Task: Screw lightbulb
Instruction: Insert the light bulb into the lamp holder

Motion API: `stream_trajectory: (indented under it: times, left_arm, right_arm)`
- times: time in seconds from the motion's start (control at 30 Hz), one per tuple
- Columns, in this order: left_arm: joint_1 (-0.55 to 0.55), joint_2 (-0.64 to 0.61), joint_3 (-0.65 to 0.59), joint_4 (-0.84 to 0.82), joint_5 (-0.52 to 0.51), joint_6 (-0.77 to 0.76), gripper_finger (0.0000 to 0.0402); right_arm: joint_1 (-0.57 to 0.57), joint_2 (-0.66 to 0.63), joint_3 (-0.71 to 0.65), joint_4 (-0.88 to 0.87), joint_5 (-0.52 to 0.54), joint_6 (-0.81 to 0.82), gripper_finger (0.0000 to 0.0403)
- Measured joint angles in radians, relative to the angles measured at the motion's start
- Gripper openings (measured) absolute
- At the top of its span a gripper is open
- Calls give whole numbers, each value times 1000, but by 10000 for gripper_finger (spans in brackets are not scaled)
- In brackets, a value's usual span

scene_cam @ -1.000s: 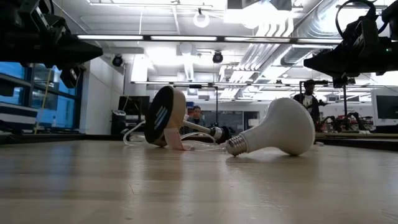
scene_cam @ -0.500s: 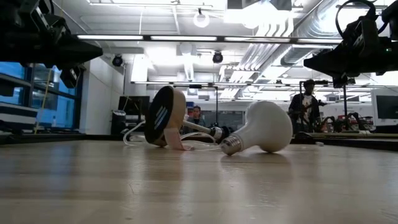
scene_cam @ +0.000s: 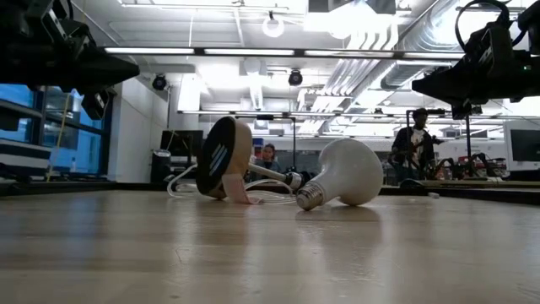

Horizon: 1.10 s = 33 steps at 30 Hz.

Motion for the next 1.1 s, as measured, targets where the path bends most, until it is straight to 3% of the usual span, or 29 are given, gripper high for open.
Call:
stream_trajectory:
  times: [0.17,0.27,0.37,0.43,0.53,0.6,0.73,0.93,1.03,1.1]
  left_arm:
    - [0,0,0,2,-1,0,0]
    - [2,6,-1,55,-71,21,0]
    - [2,7,-1,162,-115,-84,0]
    - [1,7,-1,267,-205,-224,0]
    - [5,41,-1,374,-448,-409,0]
    - [14,104,5,453,-508,-532,0]
    - [29,332,122,551,-406,-601,0]
    - [64,781,518,464,-174,-367,0]
    - [97,927,707,352,-58,-283,0]
    - [113,985,812,318,-50,-229,0]
  right_arm:
    - [0,0,0,0,0,0,0]
    - [0,0,0,0,0,0,0]
    - [0,0,0,0,-1,0,0]
    - [0,0,0,0,-1,0,0]
    - [0,0,0,0,-1,0,0]
    - [0,0,0,0,-2,0,0]
    - [0,0,0,0,-6,0,0]
    - [0,0,0,0,-5,0,0]
    - [0,0,0,0,-5,0,0]
    - [0,0,0,0,-5,0,0]
